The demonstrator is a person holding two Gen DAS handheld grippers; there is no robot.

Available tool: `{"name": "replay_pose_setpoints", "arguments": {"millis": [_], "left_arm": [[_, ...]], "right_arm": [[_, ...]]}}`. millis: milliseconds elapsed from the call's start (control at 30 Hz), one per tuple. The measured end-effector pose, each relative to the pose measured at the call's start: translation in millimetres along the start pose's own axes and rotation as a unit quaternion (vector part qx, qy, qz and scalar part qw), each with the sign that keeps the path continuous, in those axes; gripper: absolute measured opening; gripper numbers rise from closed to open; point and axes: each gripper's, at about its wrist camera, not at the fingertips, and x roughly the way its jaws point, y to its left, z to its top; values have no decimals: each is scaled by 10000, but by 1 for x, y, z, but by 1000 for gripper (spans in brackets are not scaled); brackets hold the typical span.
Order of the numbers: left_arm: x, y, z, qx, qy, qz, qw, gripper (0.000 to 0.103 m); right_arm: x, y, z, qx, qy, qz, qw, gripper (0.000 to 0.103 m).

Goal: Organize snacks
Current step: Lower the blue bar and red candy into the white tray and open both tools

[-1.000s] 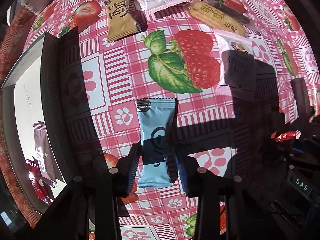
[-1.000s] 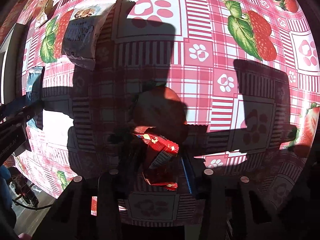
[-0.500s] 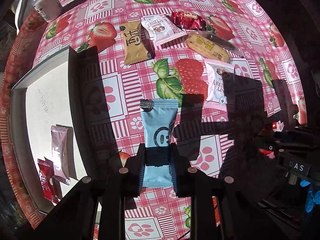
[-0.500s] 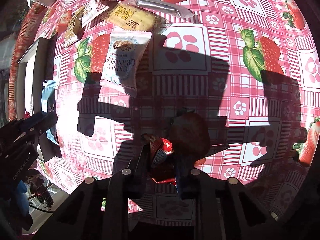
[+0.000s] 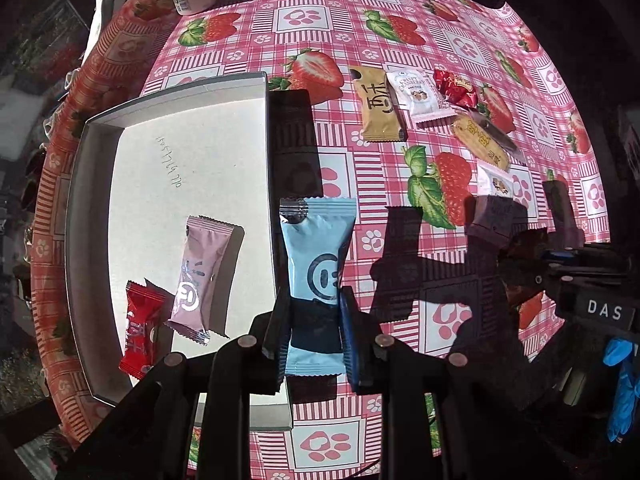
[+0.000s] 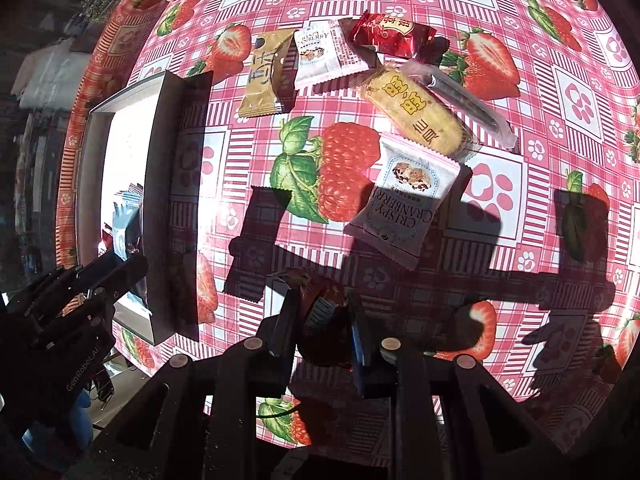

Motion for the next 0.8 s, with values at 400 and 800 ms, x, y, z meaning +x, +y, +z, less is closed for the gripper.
{"name": "replay_pose_setpoints", "arguments": {"millis": [400,800], "left_arm": [[-10,72,-9,-604,-127,141,9980,25],[5,129,-10,-969,12,308,9948,25]], "right_arm": [[20,69,37,-595,89,203,9980,24],[42,134,70,-1016,172,484,9935,24]]}}
